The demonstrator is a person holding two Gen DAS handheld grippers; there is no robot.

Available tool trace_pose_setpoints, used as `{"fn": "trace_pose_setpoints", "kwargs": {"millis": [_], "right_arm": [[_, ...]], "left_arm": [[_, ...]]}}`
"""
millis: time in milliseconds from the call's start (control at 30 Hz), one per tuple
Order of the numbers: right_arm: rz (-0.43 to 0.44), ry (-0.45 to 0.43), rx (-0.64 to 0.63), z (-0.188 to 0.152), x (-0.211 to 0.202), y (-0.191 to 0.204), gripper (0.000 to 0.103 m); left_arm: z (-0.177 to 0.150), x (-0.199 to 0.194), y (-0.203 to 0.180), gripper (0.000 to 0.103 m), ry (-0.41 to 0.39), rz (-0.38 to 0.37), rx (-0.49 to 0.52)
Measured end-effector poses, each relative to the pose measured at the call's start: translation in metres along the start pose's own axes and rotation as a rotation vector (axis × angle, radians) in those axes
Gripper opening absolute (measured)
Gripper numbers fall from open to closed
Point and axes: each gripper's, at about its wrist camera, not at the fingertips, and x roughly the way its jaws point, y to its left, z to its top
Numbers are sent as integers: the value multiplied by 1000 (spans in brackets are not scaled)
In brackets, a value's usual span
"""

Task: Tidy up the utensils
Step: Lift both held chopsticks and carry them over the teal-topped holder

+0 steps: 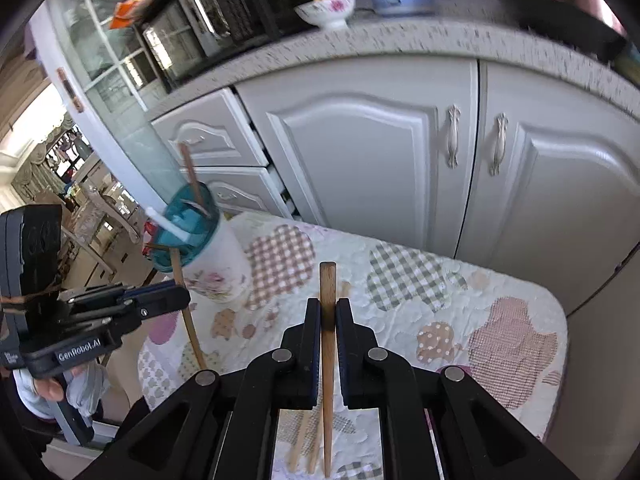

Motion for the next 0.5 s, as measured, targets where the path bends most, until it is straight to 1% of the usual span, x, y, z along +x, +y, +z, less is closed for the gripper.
{"fn": "trace_pose_setpoints", "kwargs": {"millis": [267,400,500], "right_arm": [[9,-58,-70,10,-27,42,7],[5,-72,-101,18,-31,56,7],[9,-72,-101,20,-31,62,7]], "left_arm": [[4,-35,3,7,-61,20,9],[7,-52,9,7,-85,27,9],[8,-63,17,7,-98,27,-3]]}}
